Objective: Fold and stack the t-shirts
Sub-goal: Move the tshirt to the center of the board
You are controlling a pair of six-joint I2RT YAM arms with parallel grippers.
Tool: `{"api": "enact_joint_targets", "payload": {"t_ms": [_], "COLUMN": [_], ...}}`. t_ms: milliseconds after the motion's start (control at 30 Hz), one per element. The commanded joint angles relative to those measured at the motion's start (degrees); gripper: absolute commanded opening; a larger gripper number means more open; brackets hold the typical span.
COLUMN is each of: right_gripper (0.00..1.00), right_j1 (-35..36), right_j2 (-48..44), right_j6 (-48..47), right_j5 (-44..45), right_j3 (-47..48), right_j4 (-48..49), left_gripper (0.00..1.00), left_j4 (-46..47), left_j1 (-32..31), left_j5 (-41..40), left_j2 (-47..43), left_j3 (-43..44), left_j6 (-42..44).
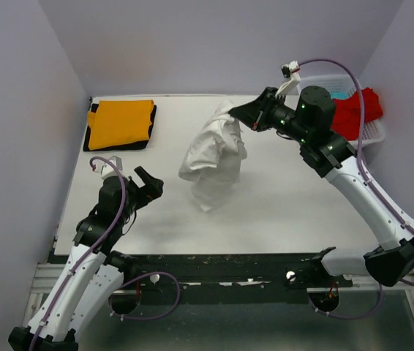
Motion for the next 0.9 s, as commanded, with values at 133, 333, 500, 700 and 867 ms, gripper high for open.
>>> {"api": "enact_joint_targets", "payload": {"t_ms": [133,333,500,700,867], "right_gripper": [0.01,0.21,0.93,1.00,1.00], "right_j1": [6.8,6.7,6.8,6.8,6.7], "right_j2": [1.5,11.3,13.8,1.6,-8.9], "right_j6": [4.3,1.8,-0.3,-0.1,5.7], "right_j5": [11.8,23.1,34.3,42.0,51.4], "right_j3": [-14.6,-19.2,-14.2,-25.7,-39.6], "right_j4": [3.9,5.1,-1.1,0.0,-4.1], "left_gripper": [0.99,0.99,0.99,0.97,0.95], "left_j4": [0.7,10.6,18.5,24.0,28.8], "left_j1": [0.3,0.2,0.0,-0.1,-0.4], "left_j5": [3.8,14.3,22.5,23.9,27.9], "left_j2": [0.8,7.7,17.6,28.4,34.5], "left_j3": [-5.0,-8.1,-7.7,-4.9,-2.5], "left_j6": [-1.9,0.3,1.7,1.7,2.1]}}
